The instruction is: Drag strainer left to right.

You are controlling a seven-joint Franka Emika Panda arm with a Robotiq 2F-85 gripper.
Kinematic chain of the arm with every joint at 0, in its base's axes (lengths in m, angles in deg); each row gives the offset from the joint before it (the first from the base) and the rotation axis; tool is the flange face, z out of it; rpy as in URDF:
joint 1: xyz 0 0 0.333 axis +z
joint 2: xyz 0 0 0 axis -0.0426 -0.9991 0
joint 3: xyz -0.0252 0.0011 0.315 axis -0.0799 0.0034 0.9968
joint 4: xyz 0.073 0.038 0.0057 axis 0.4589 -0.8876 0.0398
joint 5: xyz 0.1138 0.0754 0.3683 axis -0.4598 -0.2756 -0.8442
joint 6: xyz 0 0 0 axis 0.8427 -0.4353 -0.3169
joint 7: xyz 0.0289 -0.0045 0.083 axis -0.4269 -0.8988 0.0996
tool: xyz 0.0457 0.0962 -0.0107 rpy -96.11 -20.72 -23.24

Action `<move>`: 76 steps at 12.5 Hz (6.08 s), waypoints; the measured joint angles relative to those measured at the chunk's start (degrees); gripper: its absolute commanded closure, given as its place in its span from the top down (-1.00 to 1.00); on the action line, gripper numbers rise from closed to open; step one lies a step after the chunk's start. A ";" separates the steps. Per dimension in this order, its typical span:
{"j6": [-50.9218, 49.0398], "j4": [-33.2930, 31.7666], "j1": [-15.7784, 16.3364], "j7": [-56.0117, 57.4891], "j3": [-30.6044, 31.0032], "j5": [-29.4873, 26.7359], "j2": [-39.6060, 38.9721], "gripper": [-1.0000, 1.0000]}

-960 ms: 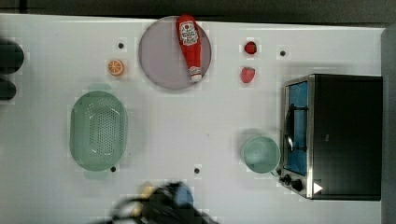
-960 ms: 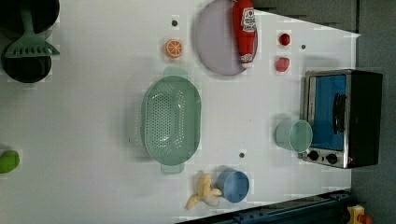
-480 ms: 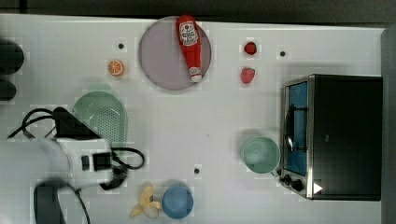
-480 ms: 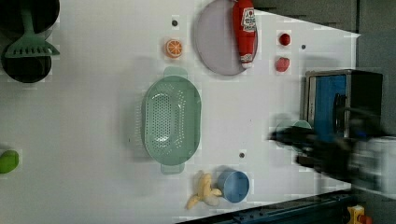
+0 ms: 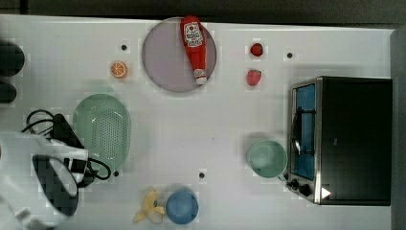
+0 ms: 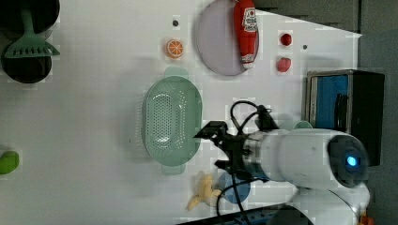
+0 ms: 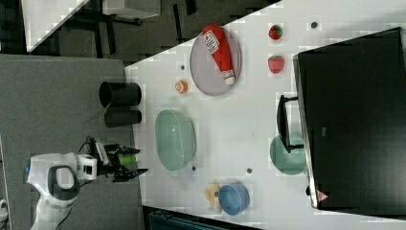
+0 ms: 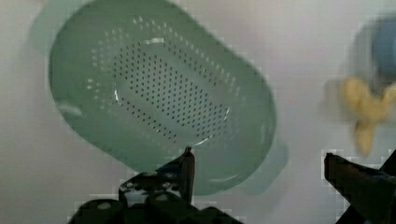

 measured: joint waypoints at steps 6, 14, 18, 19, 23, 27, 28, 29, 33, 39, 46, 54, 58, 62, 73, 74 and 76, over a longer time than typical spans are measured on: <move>15.05 0.11 -0.56 -18.44 -1.37 6.56 -17.04 1.00; 26.61 0.22 0.94 -23.36 -7.34 10.74 -28.97 1.00; 27.67 -1.68 0.89 -23.36 -9.55 10.46 -27.88 1.00; 27.72 -1.79 0.97 -23.36 -10.48 10.50 -27.37 1.00; 27.84 -5.60 -1.11 -24.42 -12.03 10.22 -24.07 1.00; 27.95 -6.83 -2.58 -24.37 -13.33 11.18 -21.46 1.00; 28.34 -6.38 -3.25 -24.26 -13.36 10.13 -22.02 1.00; 29.35 -6.71 -3.48 -24.03 -13.89 8.32 -22.33 1.00; 27.67 -10.30 -4.34 -19.39 -16.91 9.45 -21.43 1.00; 27.61 -11.08 -8.14 -17.65 -18.95 9.90 -21.18 1.00; 27.72 -11.41 -8.82 -8.70 -24.61 9.04 -20.62 1.00; 29.68 -11.75 -10.66 -3.05 -35.11 8.64 -19.74 1.00; 29.57 -11.75 -10.89 -0.45 -38.20 10.45 -20.28 1.00; 28.90 -12.09 -11.04 5.76 -37.18 10.21 -19.16 1.00; -15.58 4.70 -9.51 25.46 -30.50 3.45 10.25 1.00; -19.48 7.05 -9.50 28.47 -30.66 2.11 12.79 1.00; -21.29 10.13 -9.47 35.63 -30.69 1.70 16.91 1.00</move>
